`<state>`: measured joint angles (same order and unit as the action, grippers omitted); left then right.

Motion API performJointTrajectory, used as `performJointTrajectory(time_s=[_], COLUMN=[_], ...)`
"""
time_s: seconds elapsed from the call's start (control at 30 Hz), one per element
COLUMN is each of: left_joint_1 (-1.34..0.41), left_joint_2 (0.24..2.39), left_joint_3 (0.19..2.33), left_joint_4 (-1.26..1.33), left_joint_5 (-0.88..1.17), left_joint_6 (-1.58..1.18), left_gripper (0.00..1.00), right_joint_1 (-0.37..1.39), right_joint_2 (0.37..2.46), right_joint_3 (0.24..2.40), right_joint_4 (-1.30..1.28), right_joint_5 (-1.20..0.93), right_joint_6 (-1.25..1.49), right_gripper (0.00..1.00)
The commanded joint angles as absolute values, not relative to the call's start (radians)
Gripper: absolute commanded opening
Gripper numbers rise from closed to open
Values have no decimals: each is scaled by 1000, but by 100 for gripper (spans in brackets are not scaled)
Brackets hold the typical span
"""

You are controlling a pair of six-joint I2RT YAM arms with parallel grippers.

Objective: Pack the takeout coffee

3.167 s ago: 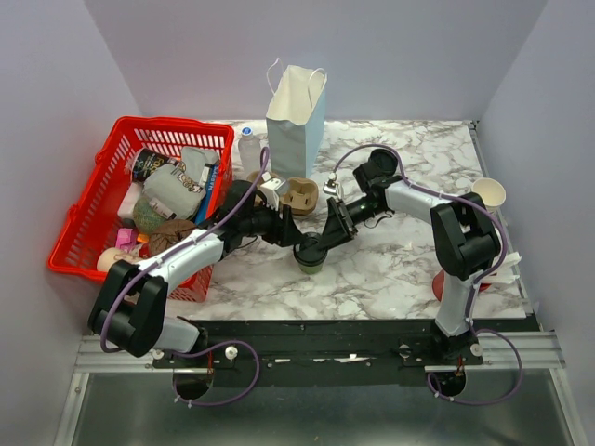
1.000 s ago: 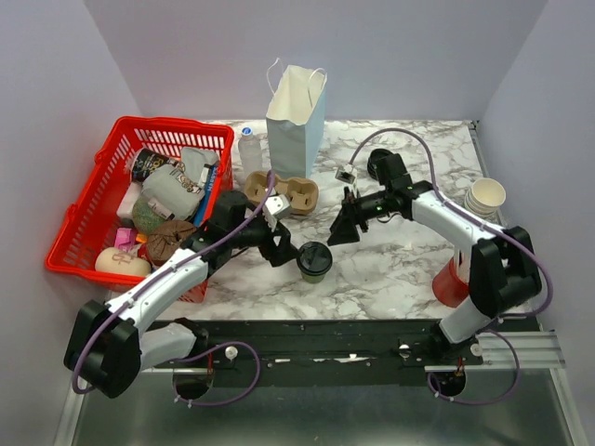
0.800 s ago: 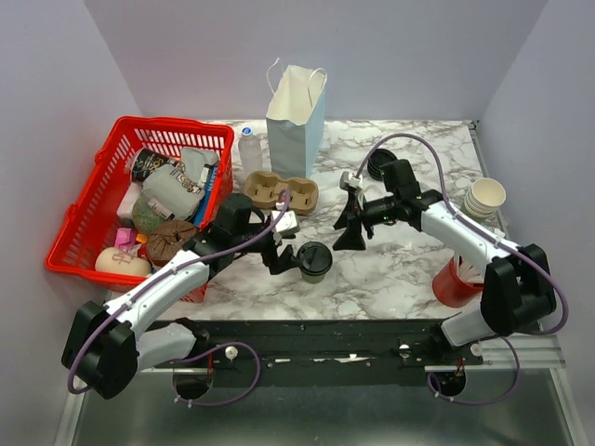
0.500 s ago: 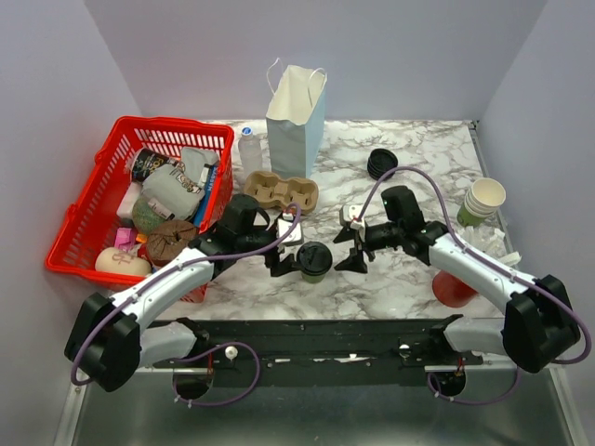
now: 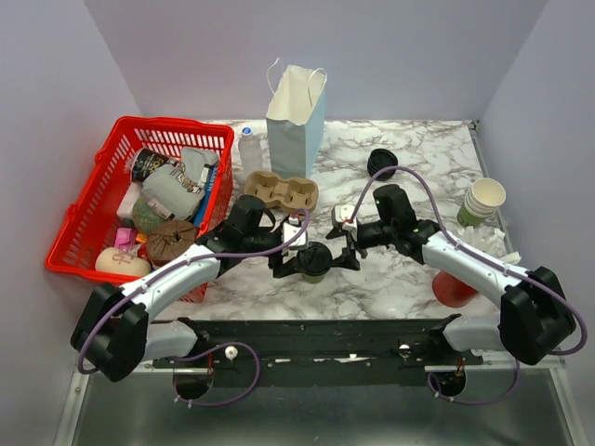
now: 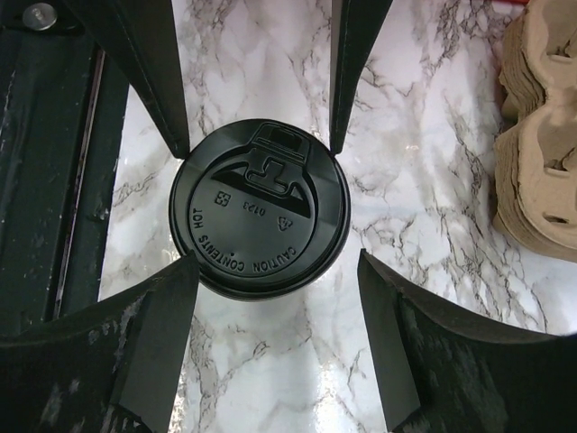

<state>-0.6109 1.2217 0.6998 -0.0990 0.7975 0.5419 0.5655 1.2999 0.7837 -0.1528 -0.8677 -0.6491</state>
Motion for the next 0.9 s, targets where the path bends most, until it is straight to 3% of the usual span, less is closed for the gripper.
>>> performJointTrajectory(time_s=[0.0, 0.5, 0.87], left_joint_1=[-614, -615, -615], left_joint_2=[1221, 1272, 1315], left_joint_3=[732, 755, 729], left_joint_4=[-55, -98, -68], left_joint_5=[828, 856, 847], left_joint_6=[551, 549, 492], left_gripper=[82, 80, 77], right_joint_1=[575, 600, 606], right_joint_2=[1327, 1420, 1465], right_joint_3=[827, 903, 931], right_joint_4=[-166, -281, -311], right_joint_5=[-870, -913, -904], right_joint_6=[-696, -767, -765], right_gripper=[80, 81, 76])
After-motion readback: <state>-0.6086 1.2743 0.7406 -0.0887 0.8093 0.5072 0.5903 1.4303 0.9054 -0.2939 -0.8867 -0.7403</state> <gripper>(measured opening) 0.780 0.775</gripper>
